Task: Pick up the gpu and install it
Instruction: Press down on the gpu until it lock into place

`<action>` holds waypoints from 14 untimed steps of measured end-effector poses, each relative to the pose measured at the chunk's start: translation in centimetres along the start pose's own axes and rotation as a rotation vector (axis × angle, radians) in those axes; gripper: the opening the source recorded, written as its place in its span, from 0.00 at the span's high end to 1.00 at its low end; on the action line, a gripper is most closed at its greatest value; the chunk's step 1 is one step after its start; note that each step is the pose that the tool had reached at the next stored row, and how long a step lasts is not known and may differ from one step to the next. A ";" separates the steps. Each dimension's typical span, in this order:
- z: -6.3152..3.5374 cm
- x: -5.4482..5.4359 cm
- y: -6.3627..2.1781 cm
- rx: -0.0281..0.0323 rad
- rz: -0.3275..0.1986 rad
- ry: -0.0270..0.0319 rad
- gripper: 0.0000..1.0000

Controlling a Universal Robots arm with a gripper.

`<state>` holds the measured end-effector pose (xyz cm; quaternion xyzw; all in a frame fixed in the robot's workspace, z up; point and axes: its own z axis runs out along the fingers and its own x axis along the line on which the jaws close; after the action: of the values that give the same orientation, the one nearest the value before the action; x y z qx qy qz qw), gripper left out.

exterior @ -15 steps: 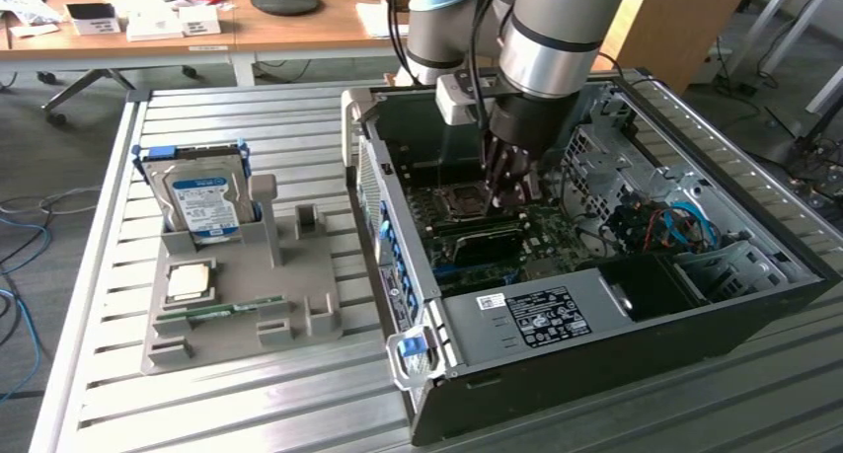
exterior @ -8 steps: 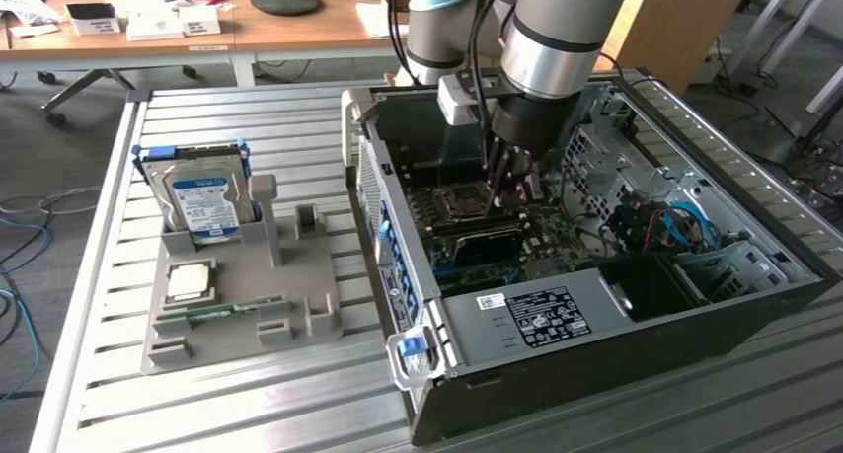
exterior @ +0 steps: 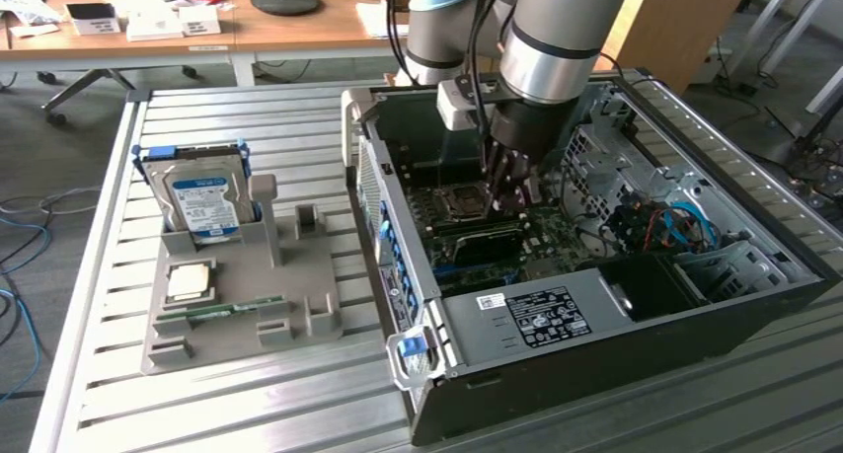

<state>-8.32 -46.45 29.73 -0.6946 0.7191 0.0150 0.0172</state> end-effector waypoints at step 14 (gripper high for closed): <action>0.38 0.0 0.00 0.0000 0.000 0.0002 0.89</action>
<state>-8.32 -46.45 29.35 -0.6946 0.7191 0.0149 0.0171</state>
